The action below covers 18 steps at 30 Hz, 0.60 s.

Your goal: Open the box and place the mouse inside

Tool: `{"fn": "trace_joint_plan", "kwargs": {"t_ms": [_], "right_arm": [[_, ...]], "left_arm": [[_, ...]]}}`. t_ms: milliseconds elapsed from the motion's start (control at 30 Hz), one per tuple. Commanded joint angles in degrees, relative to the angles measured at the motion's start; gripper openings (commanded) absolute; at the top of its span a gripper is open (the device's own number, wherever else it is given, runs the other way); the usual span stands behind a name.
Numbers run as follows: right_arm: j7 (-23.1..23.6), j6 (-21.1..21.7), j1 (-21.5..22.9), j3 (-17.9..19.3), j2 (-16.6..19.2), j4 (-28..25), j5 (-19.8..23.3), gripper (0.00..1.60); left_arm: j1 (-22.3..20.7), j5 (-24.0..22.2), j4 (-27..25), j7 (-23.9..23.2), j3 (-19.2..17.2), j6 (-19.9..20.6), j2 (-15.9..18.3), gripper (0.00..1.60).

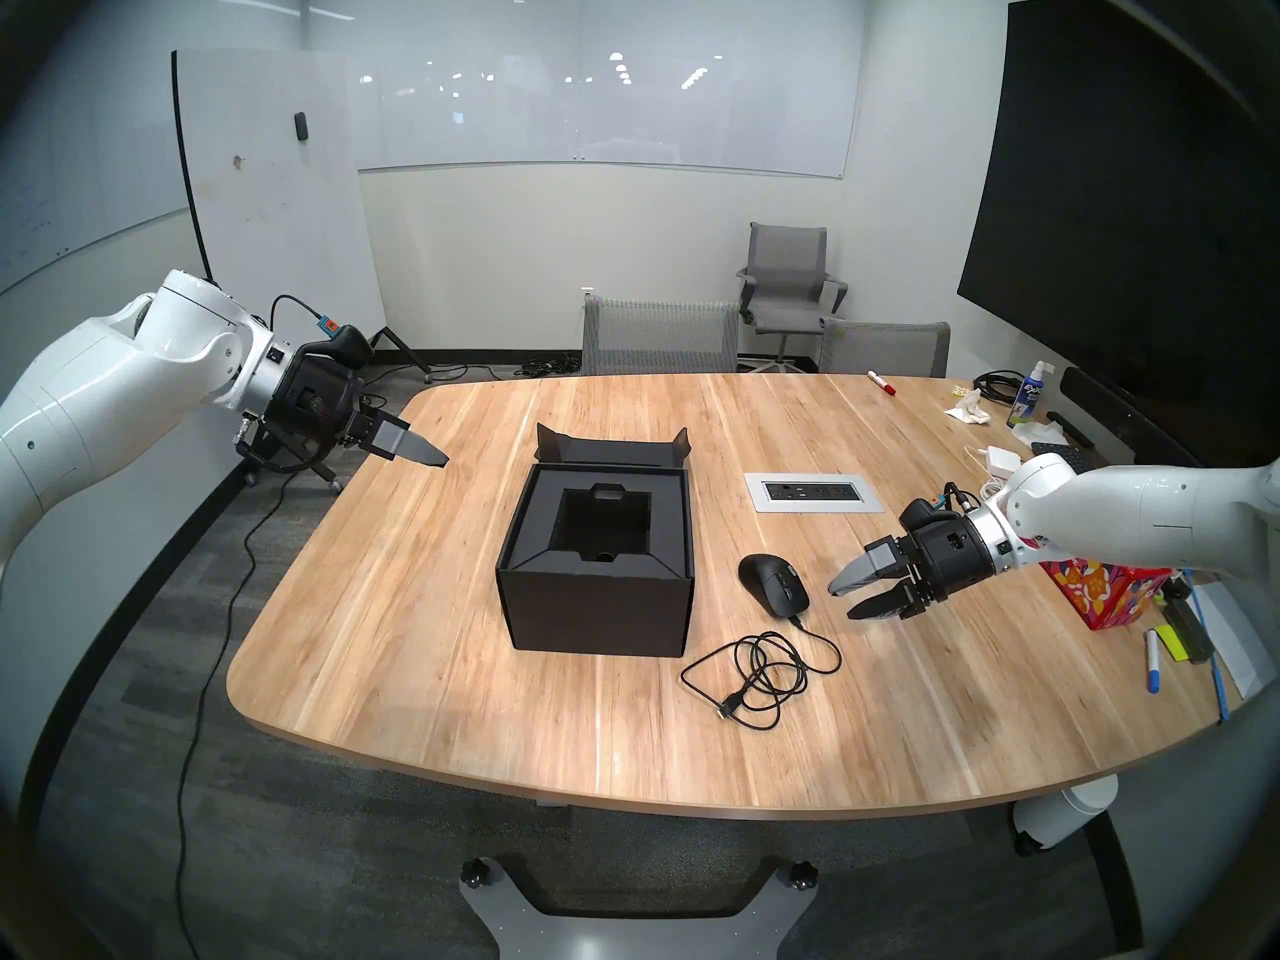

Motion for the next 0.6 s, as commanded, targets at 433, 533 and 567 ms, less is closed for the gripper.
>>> {"fn": "trace_joint_plan", "kwargs": {"t_ms": [433, 533, 567], "right_arm": [[-2.92, 0.67, -0.4, 2.01, -4.29, 3.3, 0.85, 1.6], [-4.23, -0.15, -0.9, 2.49, -4.23, 3.13, 1.63, 1.6], [-4.65, -0.34, -0.98, 2.62, -4.18, 3.02, 1.84, 1.6]], "left_arm": [[-2.22, -0.36, 0.26, -5.13, 0.38, -0.26, -0.04, 1.6], [-2.34, -0.39, 0.29, -5.16, 0.54, -0.3, -0.05, 1.6], [-2.38, -0.4, 0.3, -5.18, 0.6, -0.31, -0.05, 1.6]]}}
